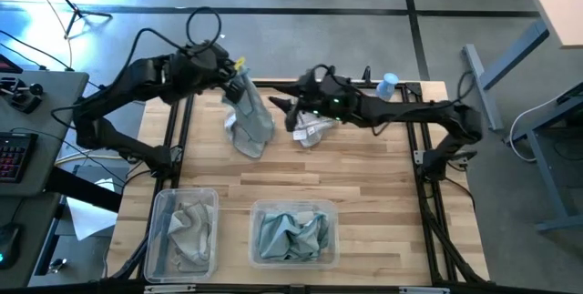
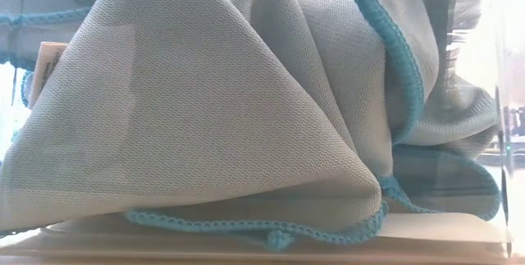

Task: Sort microfiber towel by color & place in baskets
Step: Put the blue towel into the right transparent bin

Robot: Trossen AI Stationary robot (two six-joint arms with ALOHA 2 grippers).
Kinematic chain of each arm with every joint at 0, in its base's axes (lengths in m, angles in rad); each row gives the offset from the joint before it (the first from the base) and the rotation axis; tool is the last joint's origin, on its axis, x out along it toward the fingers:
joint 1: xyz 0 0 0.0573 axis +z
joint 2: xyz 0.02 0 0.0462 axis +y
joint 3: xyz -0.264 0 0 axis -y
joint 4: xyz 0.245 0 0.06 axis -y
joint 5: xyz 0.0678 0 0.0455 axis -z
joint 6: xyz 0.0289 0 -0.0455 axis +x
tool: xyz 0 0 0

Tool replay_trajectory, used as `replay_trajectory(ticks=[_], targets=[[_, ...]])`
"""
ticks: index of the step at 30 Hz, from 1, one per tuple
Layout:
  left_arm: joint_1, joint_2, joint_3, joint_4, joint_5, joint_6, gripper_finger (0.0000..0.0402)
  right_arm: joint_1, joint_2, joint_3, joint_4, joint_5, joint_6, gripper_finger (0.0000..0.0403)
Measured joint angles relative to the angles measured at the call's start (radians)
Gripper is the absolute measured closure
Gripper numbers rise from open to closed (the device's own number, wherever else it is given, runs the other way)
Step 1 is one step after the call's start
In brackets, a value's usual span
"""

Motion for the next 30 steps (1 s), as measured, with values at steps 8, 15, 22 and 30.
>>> replay_trajectory(ticks=[8,15,22,30], targets=[[-0.001,0.046,0.000,0.046,0.069,0.013,0.0401,0.003,0.207,0.313,-0.187,0.003,-0.210,0.0170],[-0.006,0.045,0.000,0.075,0.123,-0.006,0.0401,-0.006,0.309,0.487,-0.341,0.060,-0.236,0.0164],[-0.010,0.028,0.000,0.102,0.117,-0.006,0.0401,-0.021,0.333,0.503,-0.433,0.056,-0.229,0.0179],[-0.006,0.038,0.000,0.110,0.112,-0.012,0.0401,-0.056,0.333,0.503,-0.457,0.008,-0.239,0.0376]])
